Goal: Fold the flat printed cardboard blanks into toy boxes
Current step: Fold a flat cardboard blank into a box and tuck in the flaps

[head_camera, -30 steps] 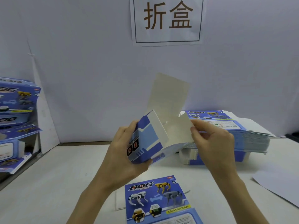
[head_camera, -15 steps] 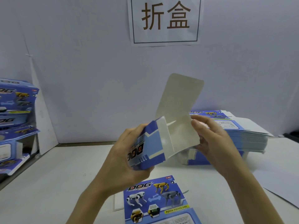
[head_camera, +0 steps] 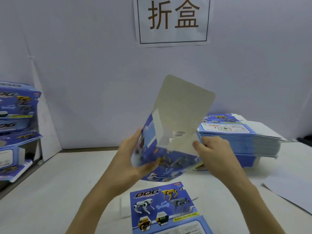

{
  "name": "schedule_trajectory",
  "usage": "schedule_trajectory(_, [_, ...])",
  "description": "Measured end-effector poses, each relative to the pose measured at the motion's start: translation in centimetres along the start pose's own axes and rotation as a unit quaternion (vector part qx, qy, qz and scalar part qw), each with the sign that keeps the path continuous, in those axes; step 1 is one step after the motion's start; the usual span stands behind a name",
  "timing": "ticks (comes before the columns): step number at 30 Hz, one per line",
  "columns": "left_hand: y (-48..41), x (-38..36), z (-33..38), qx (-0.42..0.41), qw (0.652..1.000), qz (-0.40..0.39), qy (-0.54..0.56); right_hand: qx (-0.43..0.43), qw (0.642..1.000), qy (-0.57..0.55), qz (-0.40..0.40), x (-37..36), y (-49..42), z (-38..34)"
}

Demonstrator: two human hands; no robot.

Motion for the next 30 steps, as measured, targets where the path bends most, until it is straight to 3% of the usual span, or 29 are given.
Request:
schedule_trajectory(4, [0.0,-1.6,-0.4,0.092,0.983,-0.116,0.107,-0.003,0.996,0.033,0.08,0.4,0.2,-0.2])
schedule_trajectory(8, [-1.3,-2.1,-0.6,0.111,0.977,-0.028,0.179,0.01,0.994,0.033,0.107,0.5,0.5,-0.4])
schedule_trajectory(15, [0.2,-0.7,-0.7,0.114,0.975,-0.004,0.191,0.07,0.99,0.065,0.103,0.1,1.2,-2.0])
schedule_trajectory(17, [0.2,-0.5,-1.0,0.133,0.98,0.037,0.146,0.092,0.987,0.074,0.112,-0.1,1.7,-2.8])
schedule_trajectory(19, [0.4,0.1,-1.0,0.127,0.986,0.105,0.01,0.104,0.983,0.082,0.127,-0.4,2.1,-3.5])
schedule_trajectory(22, [0.5,0.6,-0.5,0.107,0.959,0.182,-0.19,0.086,0.988,0.083,0.094,-1.1,2.1,-3.5])
schedule_trajectory(26, [0.2,0.6,-0.1,0.137,0.926,0.201,-0.287,0.032,0.998,0.039,-0.047,-2.2,1.8,-2.6])
schedule_trajectory(30, [0.3,0.4,0.6,0.116,0.905,0.197,-0.36,0.032,0.995,0.066,-0.071,-2.6,1.7,-2.5])
Point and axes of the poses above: each hand's wrist, its own y-axis away from the middle knuckle, its own x-axis out of the back of the hand, z = x × y, the point moved 5 cm from there along -y, towards the middle knuckle, and after that the axes turned 14 degrees about y, right-handed, at the moved point
